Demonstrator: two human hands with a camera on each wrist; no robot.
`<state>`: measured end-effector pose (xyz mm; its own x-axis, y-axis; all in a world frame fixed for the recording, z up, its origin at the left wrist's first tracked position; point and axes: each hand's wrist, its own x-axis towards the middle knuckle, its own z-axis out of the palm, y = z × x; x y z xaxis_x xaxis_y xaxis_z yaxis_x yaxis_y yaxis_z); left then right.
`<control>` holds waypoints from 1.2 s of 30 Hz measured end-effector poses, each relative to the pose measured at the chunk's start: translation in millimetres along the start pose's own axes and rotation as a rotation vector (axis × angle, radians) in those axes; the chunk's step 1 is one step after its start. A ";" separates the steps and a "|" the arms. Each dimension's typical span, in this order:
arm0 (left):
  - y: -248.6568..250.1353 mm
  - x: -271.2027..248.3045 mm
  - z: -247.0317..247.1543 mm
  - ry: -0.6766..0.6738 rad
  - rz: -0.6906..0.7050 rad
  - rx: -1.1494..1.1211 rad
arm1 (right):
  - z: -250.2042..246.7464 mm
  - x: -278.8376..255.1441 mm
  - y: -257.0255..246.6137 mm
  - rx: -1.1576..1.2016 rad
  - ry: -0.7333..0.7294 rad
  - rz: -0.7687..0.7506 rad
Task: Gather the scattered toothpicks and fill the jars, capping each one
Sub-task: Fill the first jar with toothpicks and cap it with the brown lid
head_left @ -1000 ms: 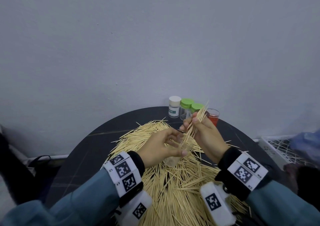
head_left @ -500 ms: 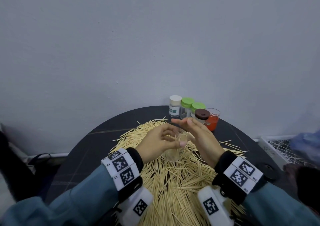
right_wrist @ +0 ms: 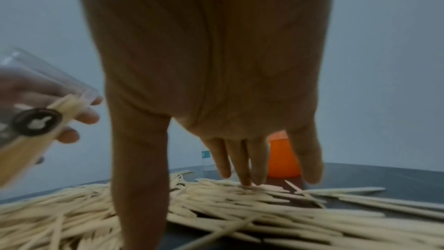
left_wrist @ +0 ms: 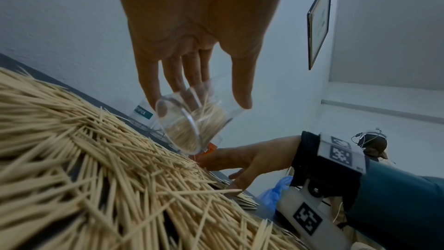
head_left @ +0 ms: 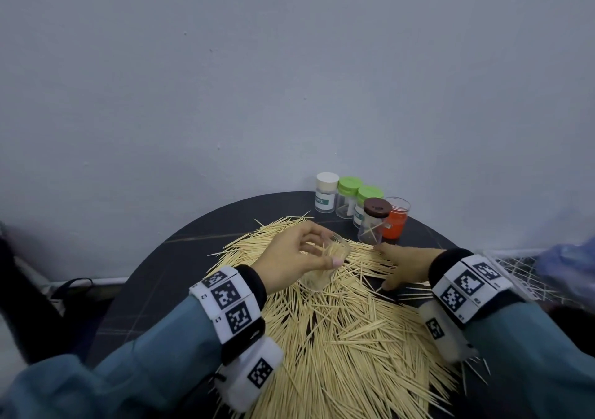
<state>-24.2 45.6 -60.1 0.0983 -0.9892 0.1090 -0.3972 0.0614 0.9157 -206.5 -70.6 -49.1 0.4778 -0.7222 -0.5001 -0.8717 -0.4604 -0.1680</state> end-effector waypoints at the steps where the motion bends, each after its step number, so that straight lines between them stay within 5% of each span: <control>1: -0.2 0.1 -0.1 -0.001 -0.001 0.004 | -0.5 1.5 -0.2 -0.001 -0.015 -0.009; 22: 0.2 -2.3 0.6 -0.026 0.003 0.047 | 20.4 -1.0 -37.3 -0.241 0.045 -0.073; 26: 0.8 -2.2 0.1 -0.023 0.004 0.050 | 13.3 -5.1 -29.3 -0.080 -0.006 -0.100; 32: 1.0 -2.5 -0.3 -0.020 0.008 0.049 | 5.6 -11.0 -18.9 0.456 -0.161 -0.135; 36: 1.9 -3.3 -1.3 -0.019 0.006 0.045 | 3.2 -14.5 -16.2 0.549 -0.234 -0.160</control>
<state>-24.1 49.1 -58.1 0.0780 -0.9912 0.1068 -0.4388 0.0621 0.8965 -199.7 -51.0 -41.9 0.6247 -0.5056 -0.5951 -0.7497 -0.1754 -0.6381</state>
